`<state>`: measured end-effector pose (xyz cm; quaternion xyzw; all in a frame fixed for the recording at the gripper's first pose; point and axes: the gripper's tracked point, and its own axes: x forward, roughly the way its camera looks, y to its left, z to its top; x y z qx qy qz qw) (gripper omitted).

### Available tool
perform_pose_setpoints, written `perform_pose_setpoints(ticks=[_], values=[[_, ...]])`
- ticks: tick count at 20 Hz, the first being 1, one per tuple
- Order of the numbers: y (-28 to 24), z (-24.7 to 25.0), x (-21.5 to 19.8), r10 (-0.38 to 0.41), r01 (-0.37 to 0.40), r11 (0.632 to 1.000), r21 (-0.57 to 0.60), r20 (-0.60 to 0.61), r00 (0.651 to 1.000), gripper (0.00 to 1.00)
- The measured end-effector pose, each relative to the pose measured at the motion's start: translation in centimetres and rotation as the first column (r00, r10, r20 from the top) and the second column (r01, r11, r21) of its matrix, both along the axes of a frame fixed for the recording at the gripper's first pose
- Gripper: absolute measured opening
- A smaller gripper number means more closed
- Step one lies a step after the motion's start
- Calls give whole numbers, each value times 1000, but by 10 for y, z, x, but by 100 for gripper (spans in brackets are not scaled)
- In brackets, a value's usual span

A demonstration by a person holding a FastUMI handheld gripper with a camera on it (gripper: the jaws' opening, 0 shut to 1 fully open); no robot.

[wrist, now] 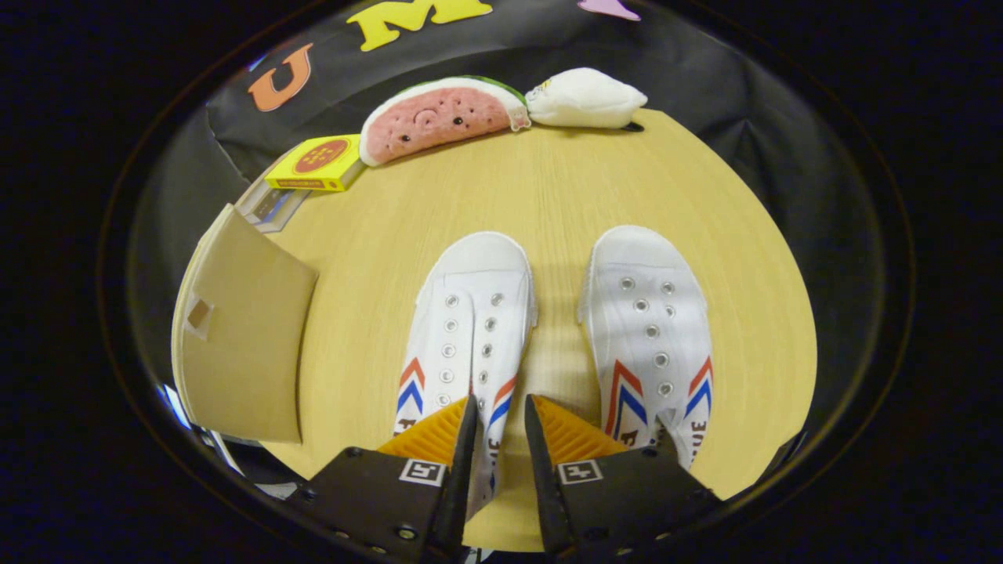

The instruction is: Open the storage box then place both shoes into the box .Put the left shoe in first, then the right shoe, with the right side of both shoes facing outward in a uniform manner.

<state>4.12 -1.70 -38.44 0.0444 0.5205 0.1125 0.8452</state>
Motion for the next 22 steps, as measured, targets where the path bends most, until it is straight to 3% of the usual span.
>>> perform_pose_setpoints(ticks=[1, 4, 6, 7, 8, 15, 22], values=[[2, 1, 0, 2, -2, 1000, 6, -3, 1000, 41], [3, 5, 3, 9, -9, 999, 38, -19, 1000, 38], [5, 5, -2, -12, 15, 998, 62, -47, 999, 10], [5, 4, 0, -23, 26, 997, 70, -43, 999, 9], [6, 4, 0, -26, 29, 997, 69, -39, 999, 2], [31, 52, -2, -54, 50, 984, 173, 17, 998, 2], [75, 150, -1, -54, 13, 977, 213, 191, 980, 2]])
